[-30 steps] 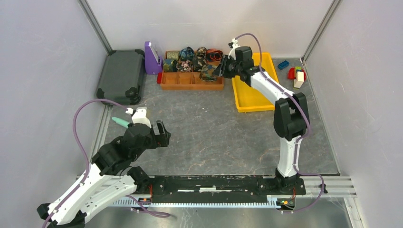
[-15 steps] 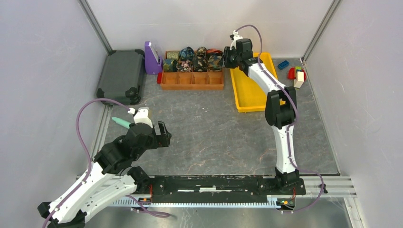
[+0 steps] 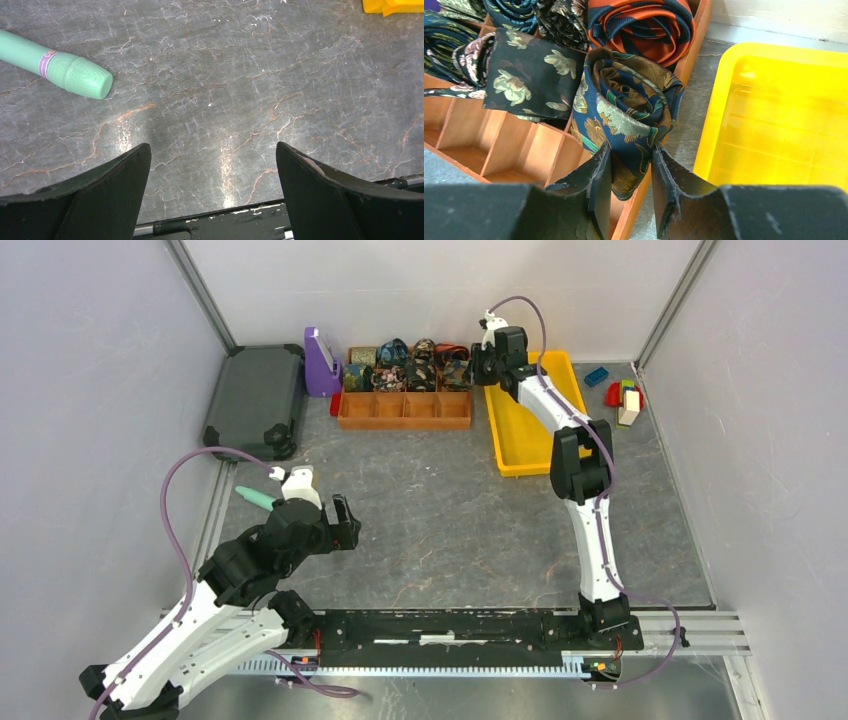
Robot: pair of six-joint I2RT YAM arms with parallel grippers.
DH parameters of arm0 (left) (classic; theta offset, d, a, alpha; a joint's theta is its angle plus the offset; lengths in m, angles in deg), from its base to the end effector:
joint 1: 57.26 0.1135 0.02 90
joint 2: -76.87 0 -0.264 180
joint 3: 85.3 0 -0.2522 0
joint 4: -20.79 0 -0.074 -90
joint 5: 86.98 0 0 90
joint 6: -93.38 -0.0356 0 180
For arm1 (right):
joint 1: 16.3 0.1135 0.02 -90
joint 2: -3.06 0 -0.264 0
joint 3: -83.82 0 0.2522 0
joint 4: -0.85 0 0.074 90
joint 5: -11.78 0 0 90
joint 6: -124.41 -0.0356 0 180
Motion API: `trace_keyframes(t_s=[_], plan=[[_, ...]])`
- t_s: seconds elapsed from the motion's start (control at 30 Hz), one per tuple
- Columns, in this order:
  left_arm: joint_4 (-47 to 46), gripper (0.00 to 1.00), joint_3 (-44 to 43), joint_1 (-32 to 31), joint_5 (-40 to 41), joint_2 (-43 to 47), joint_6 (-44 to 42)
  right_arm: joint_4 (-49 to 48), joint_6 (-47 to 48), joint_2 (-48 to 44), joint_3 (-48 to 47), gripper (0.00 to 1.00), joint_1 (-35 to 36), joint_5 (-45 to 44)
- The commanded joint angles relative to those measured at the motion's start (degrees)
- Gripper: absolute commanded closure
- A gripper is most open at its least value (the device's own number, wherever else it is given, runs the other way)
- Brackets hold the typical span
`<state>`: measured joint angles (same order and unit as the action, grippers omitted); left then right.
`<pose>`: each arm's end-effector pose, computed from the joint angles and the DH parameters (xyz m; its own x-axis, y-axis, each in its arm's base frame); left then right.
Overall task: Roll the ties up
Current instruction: Place the tie in the storage box.
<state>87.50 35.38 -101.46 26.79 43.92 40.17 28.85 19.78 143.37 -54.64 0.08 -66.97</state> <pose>0.0858 -0.0634 0.3001 -0.6218 -0.1598 -0.7667 0.0566 0.9672 -0.2475 0.5446 0.1673 0.2197 -0.5729 0.0898 -0.8147 -0.3041 0.8998 0.3130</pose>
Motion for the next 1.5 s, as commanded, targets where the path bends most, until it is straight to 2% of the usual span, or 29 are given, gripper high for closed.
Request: trace_keyframes(t_s=[0.0,0.53,0.6,0.77,0.83,0.93,1.07,1.23,1.47], plan=[[-2.1,0.00,-0.1,-0.1,-0.6,0.3,-2.9,-3.9,4.0,2.2,-4.0,1.00,0.8,-1.5],[-2.3,0.00,0.0,0.0,-0.8,1.7,-2.8,-9.6,9.2,3.9,-0.4,0.99,3.5,-5.9],[-2.3,0.00,0.0,-0.1,-0.8,1.8,-2.8,-9.8,9.5,2.9,1.3,0.91,3.6,-6.6],[-2.2,0.00,0.0,-0.1,-0.7,1.8,-2.8,-11.4,9.1,-1.1,6.1,0.63,3.6,-6.9],[-2.2,0.00,0.0,-0.1,-0.6,1.9,-2.9,-12.0,8.6,-2.5,7.6,0.54,3.6,-6.6],[-2.2,0.00,0.0,-0.1,-0.5,2.0,-2.8,-12.6,8.3,-4.7,9.4,0.46,3.6,-6.4],[-2.1,0.00,0.0,-0.1,-0.1,1.9,-2.7,-13.8,8.1,-9.0,12.7,0.30,3.6,-6.7],[-2.1,0.00,0.1,-0.1,0.3,1.9,-2.7,-17.7,7.2,-16.9,20.1,0.18,3.6,-6.0],[-1.6,0.00,0.0,-0.1,1.9,2.1,-2.4,-22.7,5.2,-30.9,34.6,0.12,4.2,-4.3]])
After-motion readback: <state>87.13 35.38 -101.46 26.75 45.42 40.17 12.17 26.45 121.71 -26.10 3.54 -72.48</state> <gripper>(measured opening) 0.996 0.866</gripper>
